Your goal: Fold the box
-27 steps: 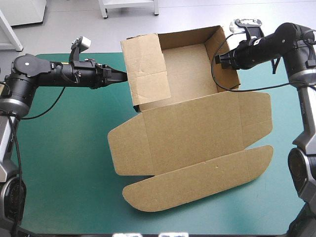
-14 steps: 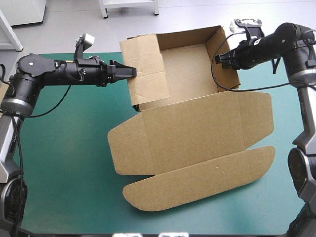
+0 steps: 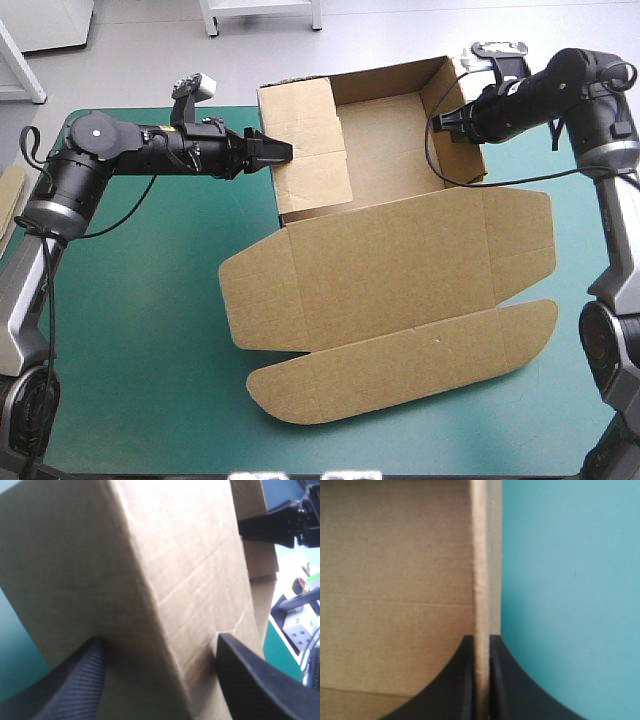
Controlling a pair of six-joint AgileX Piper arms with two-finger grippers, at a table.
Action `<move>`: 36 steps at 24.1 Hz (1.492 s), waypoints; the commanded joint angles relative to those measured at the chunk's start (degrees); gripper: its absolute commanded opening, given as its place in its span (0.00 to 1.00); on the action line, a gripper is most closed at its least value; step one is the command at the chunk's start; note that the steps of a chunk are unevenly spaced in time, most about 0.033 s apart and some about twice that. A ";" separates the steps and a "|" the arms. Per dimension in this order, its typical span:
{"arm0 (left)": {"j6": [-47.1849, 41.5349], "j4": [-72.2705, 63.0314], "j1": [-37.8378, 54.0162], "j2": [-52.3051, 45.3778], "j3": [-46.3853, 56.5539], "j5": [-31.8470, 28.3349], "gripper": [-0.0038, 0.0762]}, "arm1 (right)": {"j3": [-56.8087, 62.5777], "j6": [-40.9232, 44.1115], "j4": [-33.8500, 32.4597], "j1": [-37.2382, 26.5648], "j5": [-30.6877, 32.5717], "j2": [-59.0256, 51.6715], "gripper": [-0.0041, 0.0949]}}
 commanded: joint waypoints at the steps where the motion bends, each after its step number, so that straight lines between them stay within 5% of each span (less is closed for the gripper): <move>1: -3.12 1.70 -1.19 -2.90 -1.47 -3.09 0.63 | -1.65 2.27 -0.19 2.51 -2.10 -2.86 0.04; 14: -18.25 28.00 -5.22 -2.90 -1.47 -6.41 0.63 | -1.65 7.88 -5.67 10.85 -2.88 -2.86 0.04; 36: -29.69 38.49 -8.01 0.38 -1.47 -2.99 0.62 | -1.65 12.16 -11.96 17.11 -2.09 -1.71 0.04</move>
